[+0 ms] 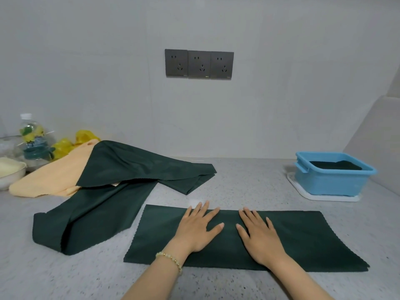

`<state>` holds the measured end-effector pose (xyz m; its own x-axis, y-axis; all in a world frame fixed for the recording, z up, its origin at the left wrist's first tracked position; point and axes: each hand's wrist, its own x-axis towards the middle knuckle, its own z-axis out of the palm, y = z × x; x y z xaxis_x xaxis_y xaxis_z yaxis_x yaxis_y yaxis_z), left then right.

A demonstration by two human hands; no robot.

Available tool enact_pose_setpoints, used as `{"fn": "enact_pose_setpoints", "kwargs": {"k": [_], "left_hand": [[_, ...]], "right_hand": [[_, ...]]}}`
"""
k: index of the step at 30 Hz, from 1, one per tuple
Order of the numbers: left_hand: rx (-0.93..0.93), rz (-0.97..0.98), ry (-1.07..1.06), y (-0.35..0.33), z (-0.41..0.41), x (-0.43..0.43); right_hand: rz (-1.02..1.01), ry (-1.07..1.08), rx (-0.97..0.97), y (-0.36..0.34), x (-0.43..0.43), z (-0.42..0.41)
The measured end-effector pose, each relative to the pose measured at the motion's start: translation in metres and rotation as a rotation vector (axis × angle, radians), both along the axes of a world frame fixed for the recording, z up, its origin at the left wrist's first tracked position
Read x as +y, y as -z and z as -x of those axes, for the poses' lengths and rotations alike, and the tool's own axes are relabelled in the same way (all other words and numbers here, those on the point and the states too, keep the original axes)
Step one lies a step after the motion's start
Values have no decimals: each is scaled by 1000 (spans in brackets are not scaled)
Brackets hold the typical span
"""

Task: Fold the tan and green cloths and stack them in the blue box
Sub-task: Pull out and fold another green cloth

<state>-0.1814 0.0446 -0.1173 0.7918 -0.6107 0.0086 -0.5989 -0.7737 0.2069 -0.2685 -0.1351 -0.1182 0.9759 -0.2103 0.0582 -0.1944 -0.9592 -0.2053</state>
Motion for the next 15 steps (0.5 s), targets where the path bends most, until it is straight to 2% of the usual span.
{"fn": "enact_pose_setpoints", "kwargs": {"k": [9, 12, 15], "left_hand": [[61, -28, -184, -5, -33, 92], [71, -77, -188, -12, -33, 91], [-44, -48, -158, -21, -30, 74]], "right_hand": [[-24, -12, -11, -1, -1, 1], [-115, -60, -35, -8, 1, 6], [-286, -190, -61, -17, 7, 20]]}}
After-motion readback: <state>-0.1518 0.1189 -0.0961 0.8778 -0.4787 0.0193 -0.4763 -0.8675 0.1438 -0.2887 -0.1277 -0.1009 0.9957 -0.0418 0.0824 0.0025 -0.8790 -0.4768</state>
